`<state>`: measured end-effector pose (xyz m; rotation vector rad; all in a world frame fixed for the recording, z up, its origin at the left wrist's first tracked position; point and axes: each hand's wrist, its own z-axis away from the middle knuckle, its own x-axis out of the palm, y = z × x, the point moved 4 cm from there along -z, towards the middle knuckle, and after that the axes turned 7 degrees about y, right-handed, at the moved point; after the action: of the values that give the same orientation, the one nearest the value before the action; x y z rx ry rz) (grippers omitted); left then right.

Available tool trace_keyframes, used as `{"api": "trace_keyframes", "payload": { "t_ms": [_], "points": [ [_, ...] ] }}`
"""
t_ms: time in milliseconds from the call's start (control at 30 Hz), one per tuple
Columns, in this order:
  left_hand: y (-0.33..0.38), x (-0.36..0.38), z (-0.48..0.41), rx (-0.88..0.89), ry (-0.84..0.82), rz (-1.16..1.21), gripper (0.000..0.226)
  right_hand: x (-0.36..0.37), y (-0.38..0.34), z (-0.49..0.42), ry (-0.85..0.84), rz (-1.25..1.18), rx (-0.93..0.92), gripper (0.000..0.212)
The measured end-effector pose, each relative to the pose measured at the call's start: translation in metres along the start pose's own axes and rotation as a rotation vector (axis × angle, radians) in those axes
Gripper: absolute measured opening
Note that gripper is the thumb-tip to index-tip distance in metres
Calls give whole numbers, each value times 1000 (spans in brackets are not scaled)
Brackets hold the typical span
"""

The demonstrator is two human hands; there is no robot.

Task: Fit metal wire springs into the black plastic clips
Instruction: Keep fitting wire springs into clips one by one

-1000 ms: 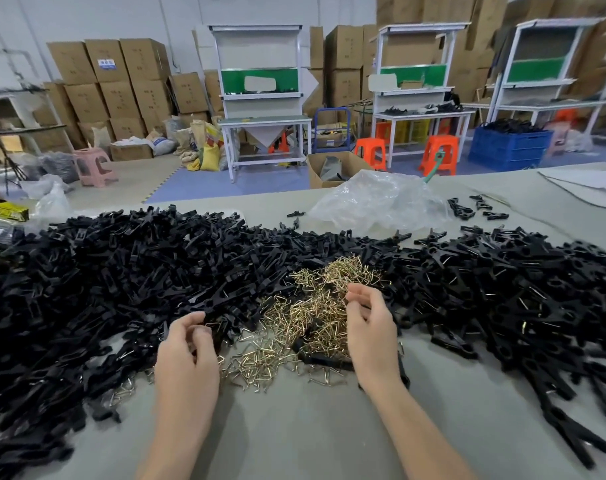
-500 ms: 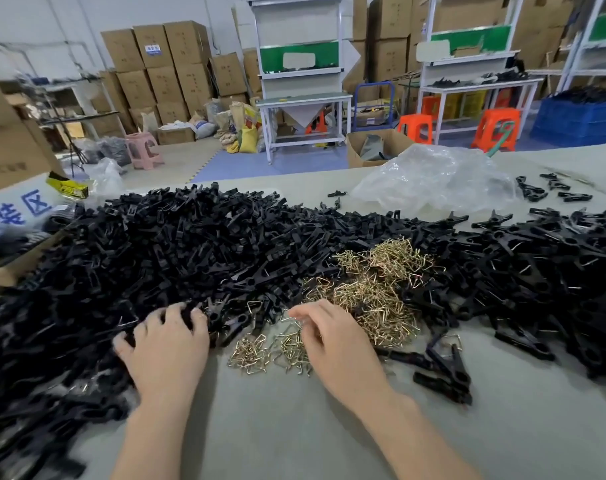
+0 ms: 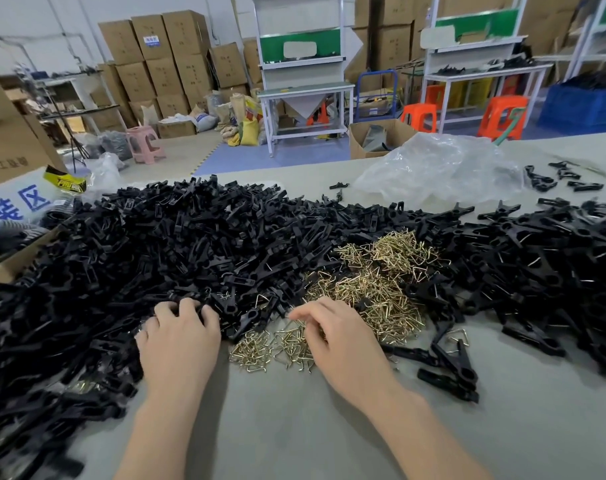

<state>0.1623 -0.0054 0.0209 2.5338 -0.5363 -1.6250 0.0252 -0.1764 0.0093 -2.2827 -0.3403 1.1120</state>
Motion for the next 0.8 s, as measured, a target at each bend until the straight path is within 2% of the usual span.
{"api": "trace_keyframes", "payload": {
  "t_ms": [133,200,267,433,700,800],
  "points": [
    [1,2,-2,17,-2,173,29,0,0,0,19,-15,-9,26],
    [3,0,-1,28,85,264,23,-1,0,0,26,-25,-11,26],
    [1,-4,-1,-54,165,412,29,-1,0,0,26,-30,-9,28],
    [-7,-12,-4,-260,213,794,36,-2,1,0,22,-48,7,29],
    [-11,-11,-12,-656,11,1623,33,-4,0,1,42,-56,5,27],
    [-8,-7,-10,-740,-60,1740,28,-5,-2,2,44,-53,-6,28]
  ]
}}
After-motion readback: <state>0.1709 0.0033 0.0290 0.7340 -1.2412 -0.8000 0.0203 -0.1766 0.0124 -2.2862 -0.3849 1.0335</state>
